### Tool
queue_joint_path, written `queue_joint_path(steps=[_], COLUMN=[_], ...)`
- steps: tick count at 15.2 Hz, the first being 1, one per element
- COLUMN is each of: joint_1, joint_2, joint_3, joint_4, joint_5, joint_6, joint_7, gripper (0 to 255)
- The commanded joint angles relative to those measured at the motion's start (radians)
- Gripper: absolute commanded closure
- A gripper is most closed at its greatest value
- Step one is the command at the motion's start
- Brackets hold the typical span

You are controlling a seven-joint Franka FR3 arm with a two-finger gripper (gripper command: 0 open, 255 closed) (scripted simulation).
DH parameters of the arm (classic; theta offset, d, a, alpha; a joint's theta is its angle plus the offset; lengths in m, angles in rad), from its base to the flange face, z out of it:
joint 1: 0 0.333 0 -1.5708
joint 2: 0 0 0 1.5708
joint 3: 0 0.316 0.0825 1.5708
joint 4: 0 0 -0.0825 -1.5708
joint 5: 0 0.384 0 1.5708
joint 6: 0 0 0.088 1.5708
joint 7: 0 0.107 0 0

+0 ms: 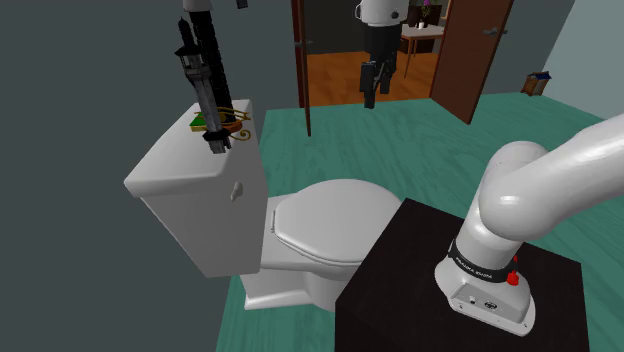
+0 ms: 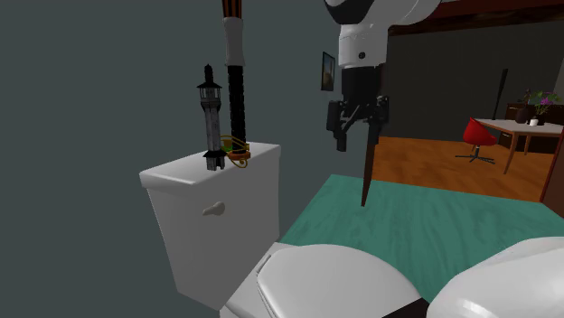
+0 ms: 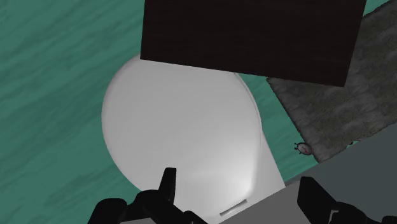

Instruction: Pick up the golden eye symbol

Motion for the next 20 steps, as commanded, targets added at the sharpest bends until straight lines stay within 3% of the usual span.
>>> queue_joint_path(steps=[1,10,20], joint_1=[0.000,0.080,0.146], joint_2=[0.000,0.325,0.671], joint_3=[0.000,-0.010,0.012], joint_4=[0.000,0.217,0.550], joint_5=[0.000,0.035,0.087], joint_6=[0.000,0.130,0.165], joint_7=[0.000,-0.133,-0.281], gripper=[0,0,0])
